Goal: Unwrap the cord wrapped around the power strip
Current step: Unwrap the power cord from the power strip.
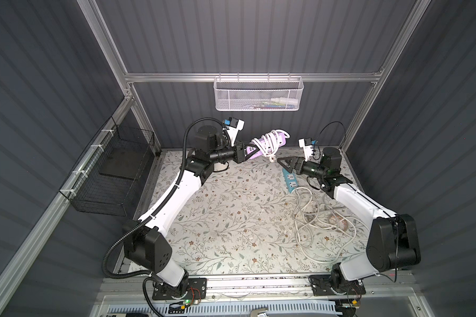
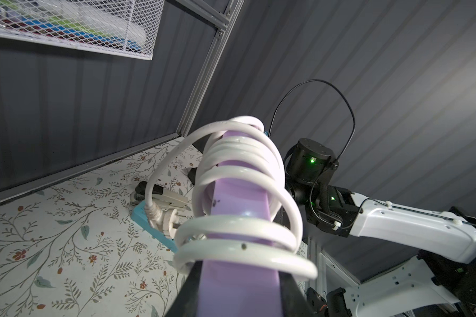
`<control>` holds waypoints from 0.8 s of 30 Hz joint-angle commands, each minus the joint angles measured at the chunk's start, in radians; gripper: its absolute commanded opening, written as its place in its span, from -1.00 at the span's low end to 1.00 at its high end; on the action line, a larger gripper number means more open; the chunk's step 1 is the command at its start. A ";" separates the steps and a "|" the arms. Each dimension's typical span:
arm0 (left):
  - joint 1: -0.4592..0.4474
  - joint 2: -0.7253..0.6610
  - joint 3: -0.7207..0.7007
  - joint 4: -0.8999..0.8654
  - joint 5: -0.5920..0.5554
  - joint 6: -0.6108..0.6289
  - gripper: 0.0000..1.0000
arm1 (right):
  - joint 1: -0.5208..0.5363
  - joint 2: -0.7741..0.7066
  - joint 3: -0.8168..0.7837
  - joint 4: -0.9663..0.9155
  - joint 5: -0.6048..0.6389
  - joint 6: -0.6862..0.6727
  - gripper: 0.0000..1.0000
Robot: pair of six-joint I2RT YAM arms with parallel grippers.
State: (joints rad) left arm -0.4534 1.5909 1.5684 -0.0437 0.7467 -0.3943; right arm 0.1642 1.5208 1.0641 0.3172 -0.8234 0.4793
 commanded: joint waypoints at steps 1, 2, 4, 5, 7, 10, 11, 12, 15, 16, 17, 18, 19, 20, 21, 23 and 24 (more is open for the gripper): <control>0.000 0.009 0.059 0.073 0.079 -0.047 -1.00 | -0.003 0.013 0.020 -0.017 -0.052 -0.119 0.97; -0.001 0.013 0.061 0.084 0.090 -0.062 -1.00 | -0.003 0.026 0.022 0.003 -0.072 -0.115 0.97; 0.000 0.020 0.063 0.105 0.112 -0.085 -1.00 | -0.003 0.048 0.018 0.066 -0.107 -0.094 0.96; -0.001 0.023 0.064 0.109 0.120 -0.095 -1.00 | -0.003 0.055 0.010 0.110 -0.119 -0.074 0.96; -0.001 0.028 0.064 0.130 0.139 -0.115 -1.00 | -0.003 0.066 0.006 0.158 -0.125 -0.053 0.95; -0.002 0.036 0.064 0.163 0.167 -0.148 -1.00 | -0.003 0.088 0.021 0.204 -0.137 -0.028 0.92; -0.002 0.038 0.063 0.169 0.174 -0.153 -1.00 | -0.002 0.095 0.026 0.217 -0.142 -0.020 0.91; -0.004 0.039 0.061 0.177 0.179 -0.160 -1.00 | -0.002 0.102 0.033 0.228 -0.147 -0.010 0.89; -0.007 0.044 0.061 0.195 0.197 -0.176 -1.00 | -0.002 0.127 0.050 0.262 -0.152 0.011 0.84; -0.008 0.046 0.062 0.196 0.200 -0.177 -1.00 | -0.002 0.132 0.053 0.272 -0.154 0.017 0.82; -0.010 0.046 0.062 0.196 0.201 -0.175 -1.00 | -0.002 0.140 0.058 0.279 -0.155 0.022 0.80; -0.011 0.045 0.064 0.195 0.203 -0.173 -1.00 | -0.002 0.148 0.063 0.284 -0.156 0.027 0.77; -0.013 0.046 0.064 0.193 0.206 -0.171 -1.00 | -0.002 0.153 0.066 0.293 -0.159 0.033 0.74; -0.016 0.047 0.065 0.190 0.210 -0.169 -1.00 | -0.002 0.160 0.068 0.305 -0.161 0.042 0.71; -0.017 0.049 0.066 0.187 0.212 -0.166 -1.00 | -0.002 0.166 0.069 0.318 -0.165 0.051 0.69; -0.020 0.051 0.070 0.182 0.218 -0.160 -1.00 | -0.002 0.176 0.073 0.339 -0.170 0.071 0.61; -0.021 0.052 0.070 0.182 0.220 -0.158 -1.00 | -0.002 0.180 0.077 0.350 -0.173 0.080 0.55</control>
State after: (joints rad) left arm -0.4667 1.6482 1.5833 0.0662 0.9234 -0.5545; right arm 0.1642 1.6836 1.1095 0.5945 -0.9684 0.5205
